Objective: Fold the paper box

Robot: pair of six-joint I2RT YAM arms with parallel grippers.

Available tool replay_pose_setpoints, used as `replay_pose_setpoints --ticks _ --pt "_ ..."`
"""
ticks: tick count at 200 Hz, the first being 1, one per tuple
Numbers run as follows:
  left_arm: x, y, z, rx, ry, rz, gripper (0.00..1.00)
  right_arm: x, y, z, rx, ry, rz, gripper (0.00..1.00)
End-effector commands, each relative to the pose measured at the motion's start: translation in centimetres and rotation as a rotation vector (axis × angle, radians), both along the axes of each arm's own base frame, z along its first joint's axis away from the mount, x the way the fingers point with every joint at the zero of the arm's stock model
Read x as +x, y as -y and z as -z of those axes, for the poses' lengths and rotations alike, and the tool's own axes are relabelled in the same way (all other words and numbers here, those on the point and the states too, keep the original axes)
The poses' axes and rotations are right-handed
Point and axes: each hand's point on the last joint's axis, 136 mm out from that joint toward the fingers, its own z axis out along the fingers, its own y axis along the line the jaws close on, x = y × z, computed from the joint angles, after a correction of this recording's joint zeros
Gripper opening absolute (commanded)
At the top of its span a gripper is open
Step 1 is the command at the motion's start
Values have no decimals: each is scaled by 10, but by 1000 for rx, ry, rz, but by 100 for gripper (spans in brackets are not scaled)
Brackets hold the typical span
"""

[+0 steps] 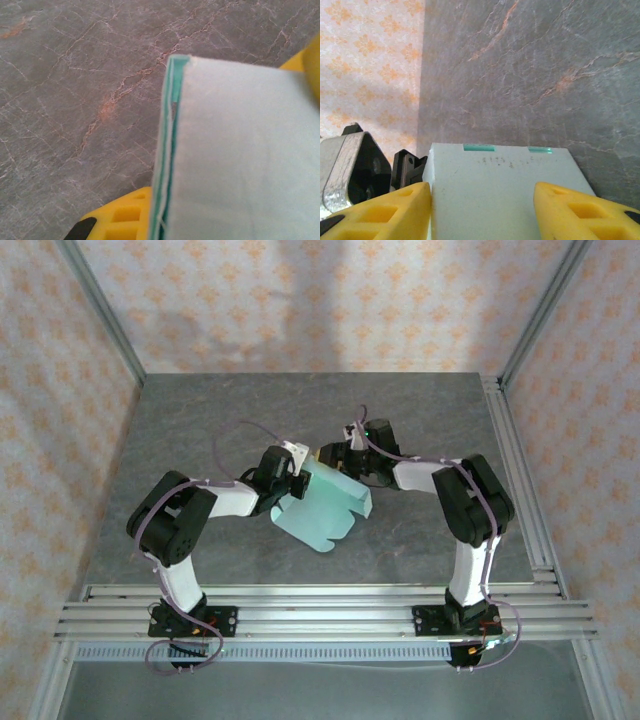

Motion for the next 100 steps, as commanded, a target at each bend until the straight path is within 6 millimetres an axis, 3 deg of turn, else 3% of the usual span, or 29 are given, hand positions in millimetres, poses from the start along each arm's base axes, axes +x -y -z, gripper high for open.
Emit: replay_pose_setpoints --ticks 1,39,100 --pt "20 11 -26 -80 63 -34 0 -33 -21 25 15 -111 -46 55" --pt "24 11 -28 -79 61 -41 0 -41 -24 30 -5 -110 -43 55" --pt "13 10 -25 -54 57 -2 0 -15 9 16 -66 -53 38 57"
